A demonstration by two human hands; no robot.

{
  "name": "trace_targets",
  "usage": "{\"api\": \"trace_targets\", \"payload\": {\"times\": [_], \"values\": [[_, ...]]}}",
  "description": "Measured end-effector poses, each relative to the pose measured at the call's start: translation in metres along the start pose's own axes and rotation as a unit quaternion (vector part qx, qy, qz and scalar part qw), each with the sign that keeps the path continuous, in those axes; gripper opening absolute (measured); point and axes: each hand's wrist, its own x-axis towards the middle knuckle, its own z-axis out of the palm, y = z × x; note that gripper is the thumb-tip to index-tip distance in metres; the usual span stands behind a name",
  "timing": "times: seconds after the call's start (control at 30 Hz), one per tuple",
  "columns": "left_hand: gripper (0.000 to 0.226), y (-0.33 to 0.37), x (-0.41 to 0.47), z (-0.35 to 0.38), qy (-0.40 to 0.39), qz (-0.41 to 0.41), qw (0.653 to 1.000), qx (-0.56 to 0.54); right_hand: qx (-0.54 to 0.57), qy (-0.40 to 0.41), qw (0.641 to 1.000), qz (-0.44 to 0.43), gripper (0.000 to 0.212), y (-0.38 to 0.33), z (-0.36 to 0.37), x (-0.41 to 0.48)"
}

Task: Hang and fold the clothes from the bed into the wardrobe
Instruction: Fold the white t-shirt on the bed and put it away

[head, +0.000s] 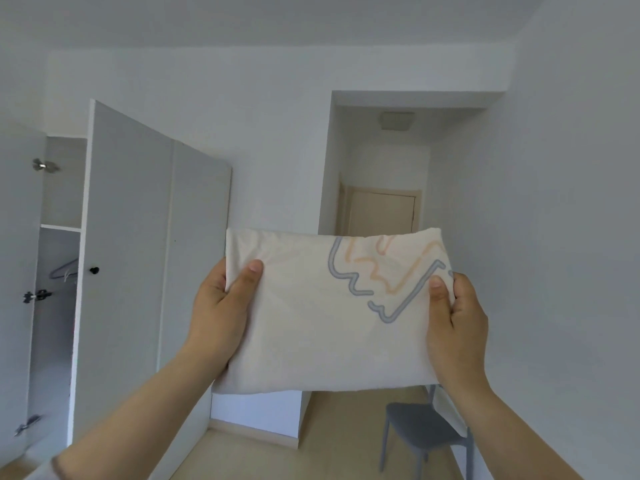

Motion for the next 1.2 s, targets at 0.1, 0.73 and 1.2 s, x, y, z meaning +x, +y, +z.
{"api": "trace_targets", "payload": {"times": [0.1,0.73,1.2], "values": [[0.016,-0.036,0.027,0.014,0.002,-0.009,1.0,0.007,0.002,-0.008,1.0,-0.001,0.02,0.043,0.028,0.016],[0.016,-0.218,0.193,0.057,0.144,0.012,0.982,0.124,0.146,-0.103,0.984,-0.007,0.027,0.266,0.262,0.129],[0.016,-0.289,0.324,-0.085,0.26,0.051,0.946,0.185,0.243,-0.157,0.957,-0.025,0.028,0.263,0.522,0.133]]}}
